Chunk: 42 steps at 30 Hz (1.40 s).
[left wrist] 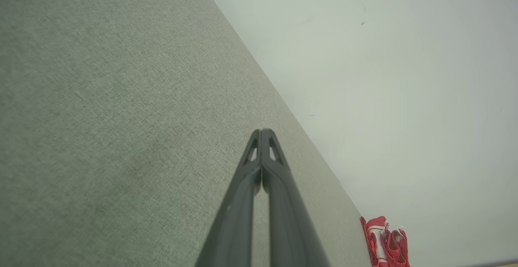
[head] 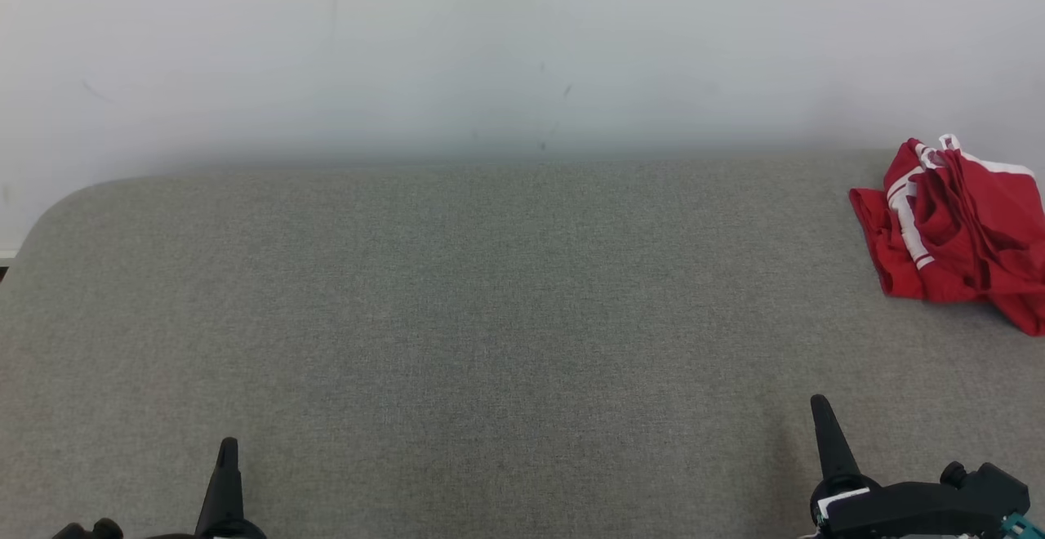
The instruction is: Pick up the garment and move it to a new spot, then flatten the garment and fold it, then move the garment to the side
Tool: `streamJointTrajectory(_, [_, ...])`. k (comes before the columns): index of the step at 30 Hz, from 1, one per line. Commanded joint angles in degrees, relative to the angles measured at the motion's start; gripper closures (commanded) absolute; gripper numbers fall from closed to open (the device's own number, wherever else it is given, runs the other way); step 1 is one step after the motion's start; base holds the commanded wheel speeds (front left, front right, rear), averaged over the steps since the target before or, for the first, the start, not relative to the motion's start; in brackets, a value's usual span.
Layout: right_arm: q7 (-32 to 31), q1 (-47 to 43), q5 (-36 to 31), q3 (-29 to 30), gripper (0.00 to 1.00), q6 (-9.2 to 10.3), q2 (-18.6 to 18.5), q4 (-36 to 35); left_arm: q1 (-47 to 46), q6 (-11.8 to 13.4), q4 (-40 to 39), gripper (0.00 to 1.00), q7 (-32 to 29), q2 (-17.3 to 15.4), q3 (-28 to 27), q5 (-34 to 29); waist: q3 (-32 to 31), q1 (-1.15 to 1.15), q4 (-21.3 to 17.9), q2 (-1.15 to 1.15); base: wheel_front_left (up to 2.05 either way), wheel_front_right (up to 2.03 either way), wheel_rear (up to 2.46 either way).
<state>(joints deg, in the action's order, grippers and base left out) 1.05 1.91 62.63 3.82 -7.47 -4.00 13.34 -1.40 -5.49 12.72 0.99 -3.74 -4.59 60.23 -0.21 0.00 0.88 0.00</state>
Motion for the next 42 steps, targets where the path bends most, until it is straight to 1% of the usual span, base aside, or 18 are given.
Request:
streamJointTrajectory(1, [-0.22,0.99,1.44,0.23,1.0,-0.02,0.14,-0.38,-1.31,-0.16,-0.34,1.0,-0.21,0.02,-0.29,1.26,0.0,0.0,-0.01,0.0,0.0,0.0,0.0])
streamJointTrajectory(21, [-3.13,2.37,12.4,1.22,1.0,-0.03,0.55,0.0,-2.89,-0.98,0.31,1.0,-3.12,0.36,-0.97,13.32,0.13,0.0,-0.29,0.0,0.0,0.0,0.0])
streamJointTrajectory(42, [-5.69,3.62,22.11,2.08,1.0,-0.04,0.9,0.37,-4.1,-1.73,0.93,1.0,-5.66,0.67,-1.58,23.86,0.26,0.0,-0.59,0.0,0.0,0.0,0.0])
